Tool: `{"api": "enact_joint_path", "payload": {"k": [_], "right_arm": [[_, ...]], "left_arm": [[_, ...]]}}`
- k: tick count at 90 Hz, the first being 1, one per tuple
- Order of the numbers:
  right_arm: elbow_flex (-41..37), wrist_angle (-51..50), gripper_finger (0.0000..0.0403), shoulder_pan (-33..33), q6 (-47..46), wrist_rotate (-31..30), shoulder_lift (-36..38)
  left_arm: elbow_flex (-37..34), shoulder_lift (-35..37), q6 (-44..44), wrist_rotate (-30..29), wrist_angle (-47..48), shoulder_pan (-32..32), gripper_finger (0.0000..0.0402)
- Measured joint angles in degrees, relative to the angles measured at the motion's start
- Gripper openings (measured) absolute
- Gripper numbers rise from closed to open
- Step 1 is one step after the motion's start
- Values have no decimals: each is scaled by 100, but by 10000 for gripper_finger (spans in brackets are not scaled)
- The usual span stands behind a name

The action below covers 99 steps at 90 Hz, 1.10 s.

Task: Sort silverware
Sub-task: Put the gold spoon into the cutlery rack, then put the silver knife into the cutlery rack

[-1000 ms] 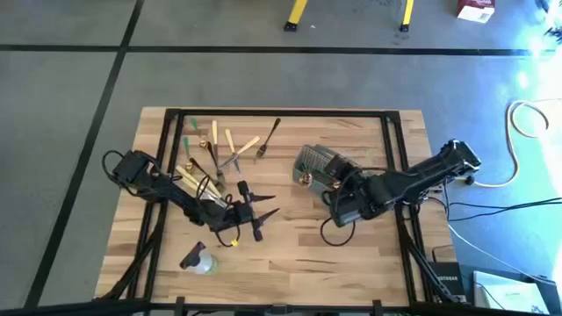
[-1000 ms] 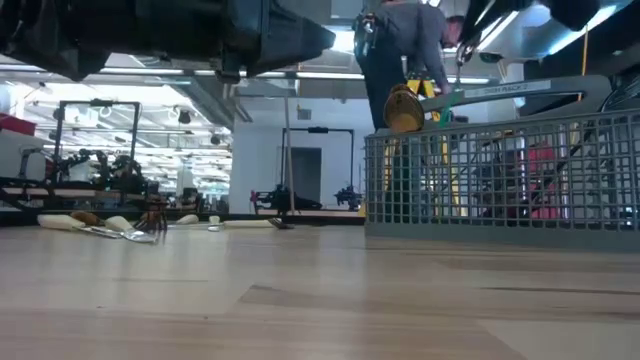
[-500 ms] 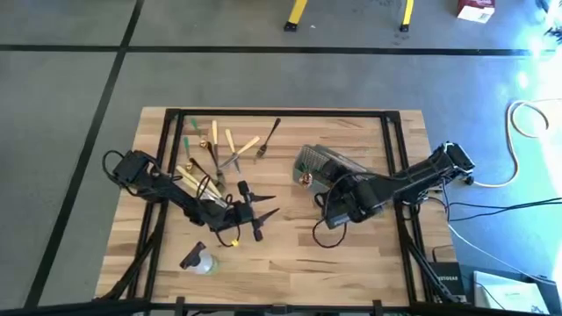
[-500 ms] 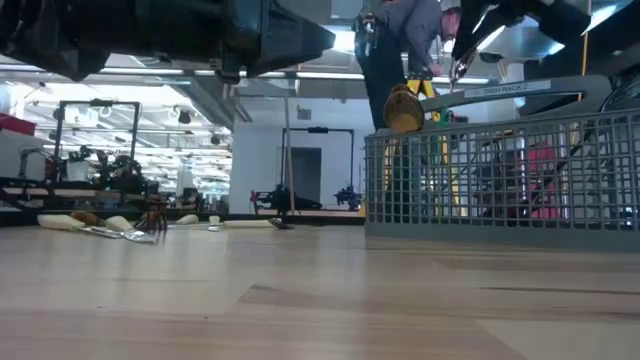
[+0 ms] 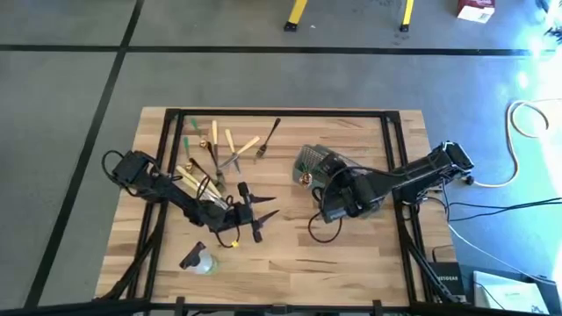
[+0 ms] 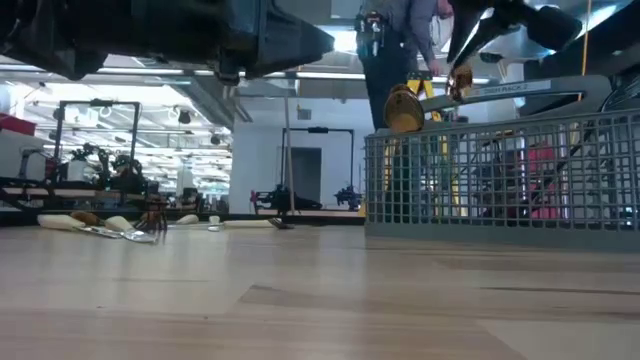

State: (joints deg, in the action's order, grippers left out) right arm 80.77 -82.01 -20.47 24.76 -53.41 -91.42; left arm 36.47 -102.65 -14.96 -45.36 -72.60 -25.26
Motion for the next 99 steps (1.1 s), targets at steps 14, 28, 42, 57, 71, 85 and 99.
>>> {"api": "enact_joint_path", "payload": {"k": [14, 28, 42, 57, 71, 85, 99], "right_arm": [[0, -42, 81, -13, -266, -4, 0], [0, -145, 105, -17, -469, -4, 0], [0, -516, 108, -17, -649, -10, 0], [127, -801, 108, -22, -1239, -10, 28], [439, -805, 108, -234, -1776, -92, 57], [919, -791, 108, -354, -3721, 301, 83], [934, -775, 108, -298, -5024, 1689, 427]], "left_arm": [[0, 0, 0, 0, 0, 0, 164], [0, 0, 0, 0, 15, 0, 164], [0, 0, 0, 0, 23, 0, 164], [0, 0, -105, -236, 53, -2, 164], [-1, 23, -109, -1117, -36, 10, 164], [-51, 95, 184, -1221, 26, 108, 164], [-118, 97, 423, -1263, 183, 192, 164]]}}
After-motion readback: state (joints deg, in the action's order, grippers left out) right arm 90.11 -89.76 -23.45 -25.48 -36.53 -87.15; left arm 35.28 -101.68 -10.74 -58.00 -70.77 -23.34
